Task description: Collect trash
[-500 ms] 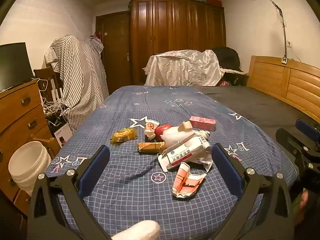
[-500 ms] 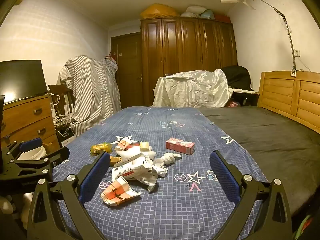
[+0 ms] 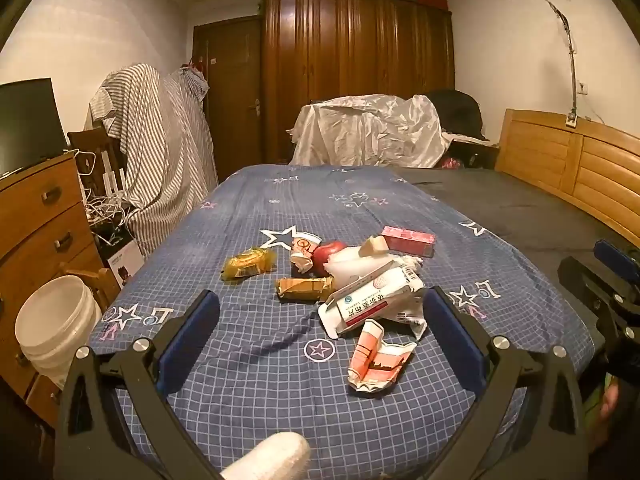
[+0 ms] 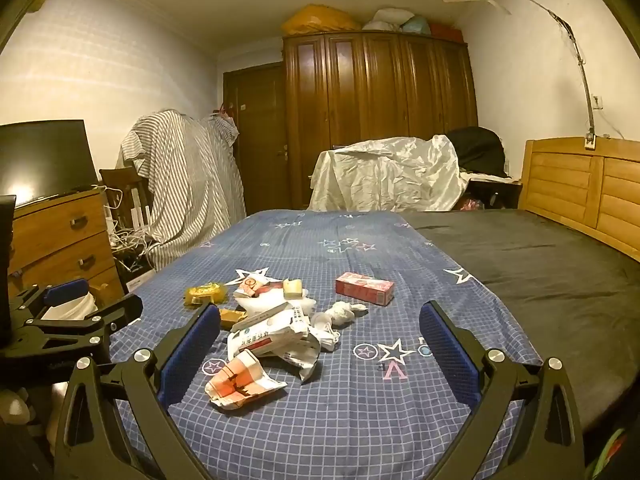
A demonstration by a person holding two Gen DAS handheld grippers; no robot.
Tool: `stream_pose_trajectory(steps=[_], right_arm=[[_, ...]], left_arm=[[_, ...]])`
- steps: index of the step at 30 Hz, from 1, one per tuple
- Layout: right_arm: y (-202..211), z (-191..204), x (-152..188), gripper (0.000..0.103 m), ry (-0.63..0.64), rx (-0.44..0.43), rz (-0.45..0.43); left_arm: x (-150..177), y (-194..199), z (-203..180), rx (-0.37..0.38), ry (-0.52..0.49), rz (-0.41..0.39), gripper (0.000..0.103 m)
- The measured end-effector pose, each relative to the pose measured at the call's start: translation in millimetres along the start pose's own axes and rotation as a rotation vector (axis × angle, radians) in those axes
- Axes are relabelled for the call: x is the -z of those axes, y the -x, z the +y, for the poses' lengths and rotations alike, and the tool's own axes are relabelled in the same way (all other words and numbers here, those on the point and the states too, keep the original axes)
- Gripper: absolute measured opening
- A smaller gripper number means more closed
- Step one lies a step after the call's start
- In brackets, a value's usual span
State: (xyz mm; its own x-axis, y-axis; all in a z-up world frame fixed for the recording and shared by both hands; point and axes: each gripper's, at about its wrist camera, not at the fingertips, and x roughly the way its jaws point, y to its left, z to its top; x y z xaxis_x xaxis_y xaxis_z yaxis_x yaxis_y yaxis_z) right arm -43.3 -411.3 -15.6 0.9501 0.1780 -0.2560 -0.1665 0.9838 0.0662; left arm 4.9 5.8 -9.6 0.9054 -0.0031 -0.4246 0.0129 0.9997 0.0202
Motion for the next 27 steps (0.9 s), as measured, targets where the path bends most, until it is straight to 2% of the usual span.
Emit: stream_pose_trajectory(steps=[27], right_arm=[[-5.0,3.7,7.8,0.099,-0.013,-0.016,0.017]], left_arm=[[0.5,-0.4,5.1,-0.003,0.001,0.016,0.098]])
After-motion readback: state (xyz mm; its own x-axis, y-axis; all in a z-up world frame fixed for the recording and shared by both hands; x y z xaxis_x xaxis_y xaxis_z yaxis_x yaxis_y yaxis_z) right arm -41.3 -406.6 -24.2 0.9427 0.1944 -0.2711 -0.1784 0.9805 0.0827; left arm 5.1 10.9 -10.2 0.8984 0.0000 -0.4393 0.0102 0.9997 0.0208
